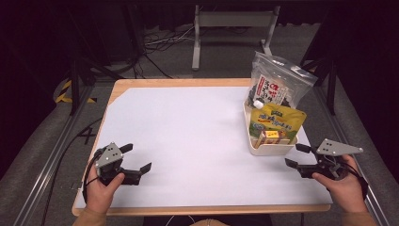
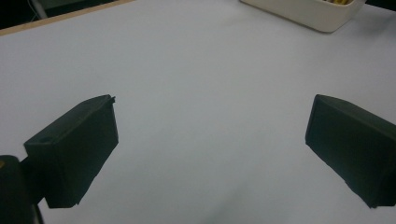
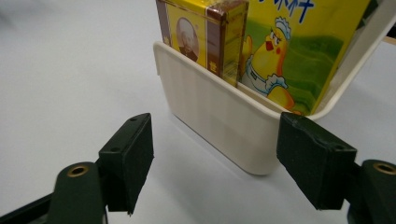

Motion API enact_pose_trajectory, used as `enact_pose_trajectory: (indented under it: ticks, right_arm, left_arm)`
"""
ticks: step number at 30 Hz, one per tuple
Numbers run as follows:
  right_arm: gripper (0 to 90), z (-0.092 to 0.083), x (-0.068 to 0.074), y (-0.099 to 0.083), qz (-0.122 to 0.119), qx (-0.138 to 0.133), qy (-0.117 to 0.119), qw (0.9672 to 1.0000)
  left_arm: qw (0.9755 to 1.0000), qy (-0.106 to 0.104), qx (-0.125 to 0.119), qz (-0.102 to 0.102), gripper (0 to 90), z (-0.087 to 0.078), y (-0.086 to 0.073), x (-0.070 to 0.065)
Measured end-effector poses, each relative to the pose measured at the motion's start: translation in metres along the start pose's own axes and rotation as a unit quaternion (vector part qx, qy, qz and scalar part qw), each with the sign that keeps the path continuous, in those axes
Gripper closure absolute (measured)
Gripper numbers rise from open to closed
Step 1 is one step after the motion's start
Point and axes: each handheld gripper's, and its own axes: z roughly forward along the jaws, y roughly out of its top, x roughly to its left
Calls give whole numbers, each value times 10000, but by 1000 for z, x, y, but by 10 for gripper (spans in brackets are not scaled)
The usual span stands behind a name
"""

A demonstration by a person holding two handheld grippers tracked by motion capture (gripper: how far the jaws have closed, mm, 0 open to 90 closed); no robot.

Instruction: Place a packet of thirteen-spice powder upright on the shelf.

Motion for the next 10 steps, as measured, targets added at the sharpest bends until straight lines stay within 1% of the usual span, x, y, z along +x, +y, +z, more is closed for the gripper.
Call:
enact_pose_trajectory:
  ticks: [5,8,10]
  right_arm:
    - [270,0,0,-3,45,26,-19,10000]
    - [270,1,2,-2,12,71,-31,10000]
    - [277,0,3,-1,-7,50,-39,10000]
  left_arm:
    - [10000,-10,-20,-19,31,-1,0,1]
    - [10000,7,-24,-52,31,-2,-1,2]
    - [10000,13,-42,-28,31,-3,-1,2]
